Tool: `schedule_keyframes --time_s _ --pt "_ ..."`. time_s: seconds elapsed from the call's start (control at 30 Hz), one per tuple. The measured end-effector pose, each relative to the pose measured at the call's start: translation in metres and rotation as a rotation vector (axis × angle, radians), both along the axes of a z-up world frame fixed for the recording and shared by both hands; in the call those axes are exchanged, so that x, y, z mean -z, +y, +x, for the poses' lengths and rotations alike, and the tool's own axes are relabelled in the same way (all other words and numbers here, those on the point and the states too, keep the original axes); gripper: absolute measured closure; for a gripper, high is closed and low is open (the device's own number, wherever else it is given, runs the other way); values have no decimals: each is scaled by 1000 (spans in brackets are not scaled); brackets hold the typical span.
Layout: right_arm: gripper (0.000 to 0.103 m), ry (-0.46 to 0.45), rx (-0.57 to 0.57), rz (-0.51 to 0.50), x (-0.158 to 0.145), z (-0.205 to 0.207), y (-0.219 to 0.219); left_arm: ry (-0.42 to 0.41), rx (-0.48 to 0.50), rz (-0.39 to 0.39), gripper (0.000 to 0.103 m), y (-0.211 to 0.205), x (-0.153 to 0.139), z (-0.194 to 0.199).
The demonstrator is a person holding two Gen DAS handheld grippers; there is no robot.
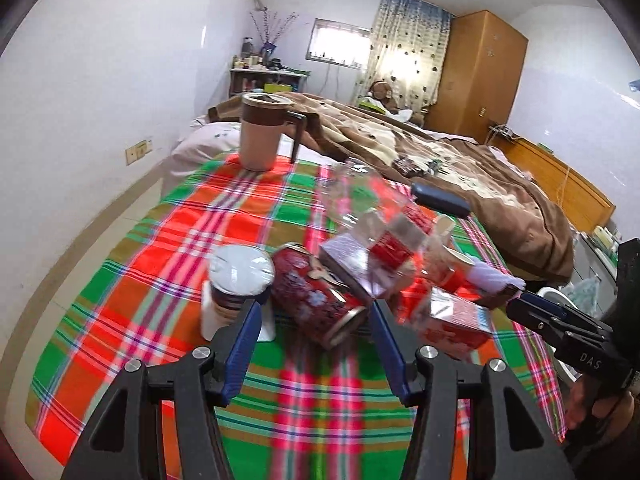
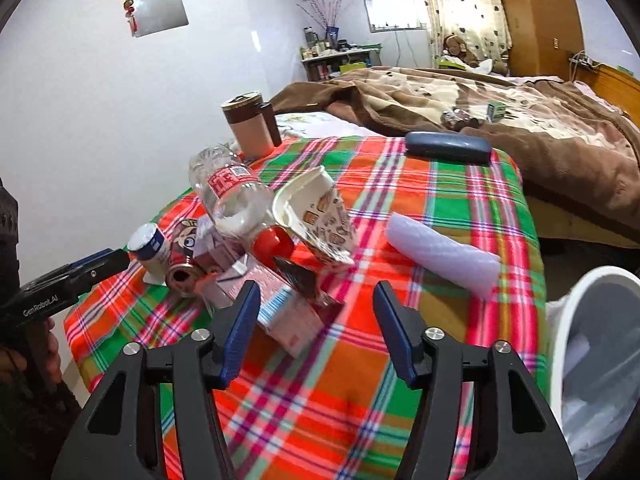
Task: Collect trash
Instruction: 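Move both open tools back over the table of trash, then grasp the white yogurt tub with the left tool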
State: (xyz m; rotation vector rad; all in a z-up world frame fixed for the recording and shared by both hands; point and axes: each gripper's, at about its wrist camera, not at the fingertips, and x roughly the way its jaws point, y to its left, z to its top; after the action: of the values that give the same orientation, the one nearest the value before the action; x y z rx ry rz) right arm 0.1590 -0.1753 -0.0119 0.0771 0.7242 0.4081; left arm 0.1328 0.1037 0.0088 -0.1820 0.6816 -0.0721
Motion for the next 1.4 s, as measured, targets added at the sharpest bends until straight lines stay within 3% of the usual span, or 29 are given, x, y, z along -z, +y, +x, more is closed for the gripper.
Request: schedule_keyframes --time_s 0.1,0.23,0.27,0.33,0.4,0.77,0.83,0.93,1.17,1.3,1.4 --pt "61 1 -8 -6 1 8 6 -4 -19 0 46 8 0 4" --pt "66 5 -28 -6 2 13 13 -1 -35 4 45 16 2 9" --pt "77 5 -32 -8 3 14 14 2 -37 2 45 19 4 10" --pt "82 6 -23 -21 4 15 17 2 -48 4 45 23 6 12" --pt "95 6 -27 -22 4 15 18 5 -48 5 45 25 7 14" --pt "96 -28 44 22 0 15 7 26 -71 49 45 34 22 33" --pt "96 -29 49 24 0 15 7 56 -47 55 38 32 28 41" --pt "96 -30 53 33 0 15 7 96 -48 70 37 30 36 51" --pt "96 -25 61 37 2 15 5 94 -70 59 37 31 39 58" --pt "96 -25 64 39 3 15 4 100 -68 24 49 35 41 62" --pt "96 -27 64 39 2 14 4 100 -73 18 49 37 42 63"
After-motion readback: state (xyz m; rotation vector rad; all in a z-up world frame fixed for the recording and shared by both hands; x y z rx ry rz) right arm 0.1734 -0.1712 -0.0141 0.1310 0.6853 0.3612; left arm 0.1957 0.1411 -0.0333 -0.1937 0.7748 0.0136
